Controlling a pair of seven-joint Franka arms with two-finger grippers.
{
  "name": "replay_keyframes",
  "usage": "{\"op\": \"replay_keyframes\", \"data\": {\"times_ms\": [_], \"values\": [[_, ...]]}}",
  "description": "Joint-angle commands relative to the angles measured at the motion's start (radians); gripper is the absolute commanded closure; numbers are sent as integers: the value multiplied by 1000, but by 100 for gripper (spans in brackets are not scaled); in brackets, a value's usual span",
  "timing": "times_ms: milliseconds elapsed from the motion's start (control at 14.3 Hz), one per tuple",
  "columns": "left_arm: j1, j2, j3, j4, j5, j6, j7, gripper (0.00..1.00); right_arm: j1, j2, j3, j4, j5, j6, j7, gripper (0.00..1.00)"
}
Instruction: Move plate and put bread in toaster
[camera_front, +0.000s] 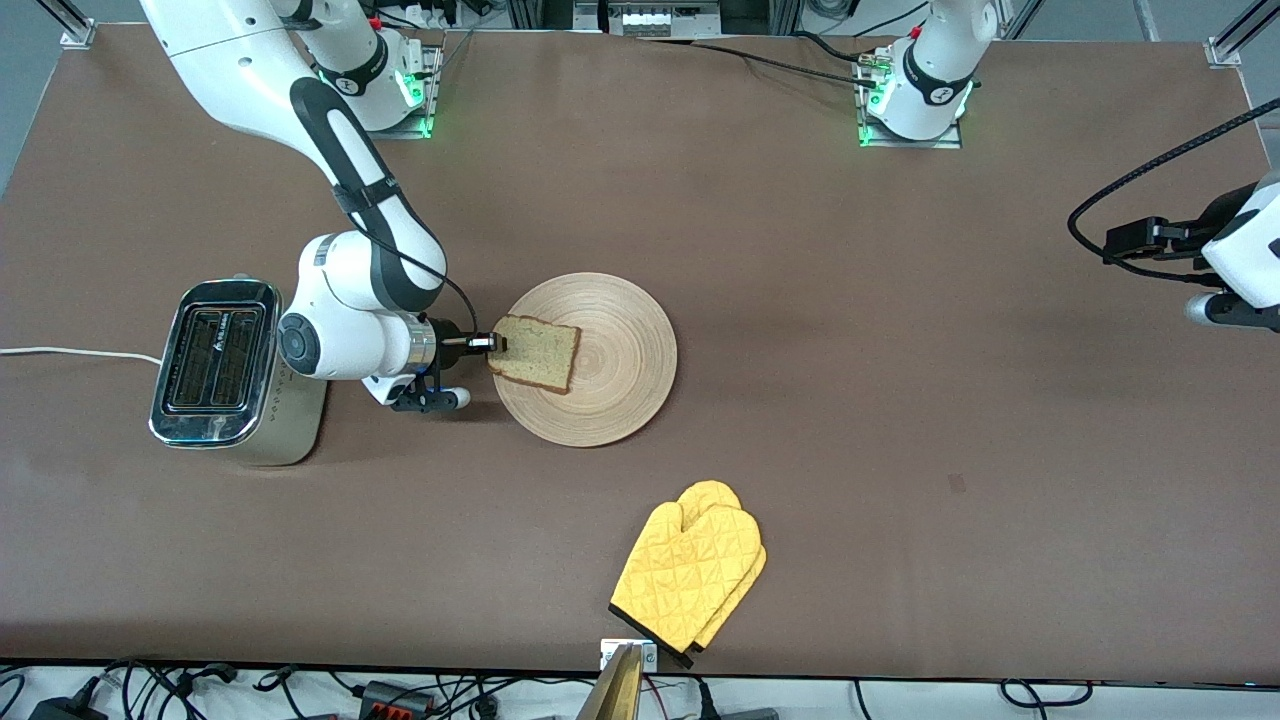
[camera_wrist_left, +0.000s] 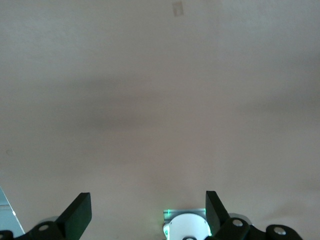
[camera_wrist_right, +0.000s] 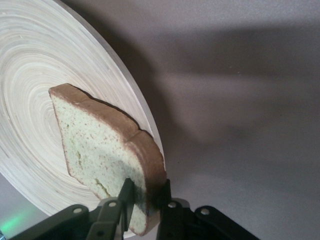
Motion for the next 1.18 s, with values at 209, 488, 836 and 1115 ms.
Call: {"op": "replay_keyframes", "data": {"times_ms": [209, 488, 836, 1115], "values": [[-65, -228, 78, -286, -39, 131, -61, 0, 5, -34, 3, 0, 26, 3, -19, 94], [-65, -224, 71, -275, -50, 134, -117, 0, 32, -110, 2, 12, 19, 2, -10, 100], [-59, -222, 71, -273, -108, 136, -132, 0, -2, -181, -82, 171, -105, -252, -10, 100], [-62, -221, 70, -261, -108, 131, -177, 0, -5, -176, -190, 372, -363, -525, -13, 100]]}}
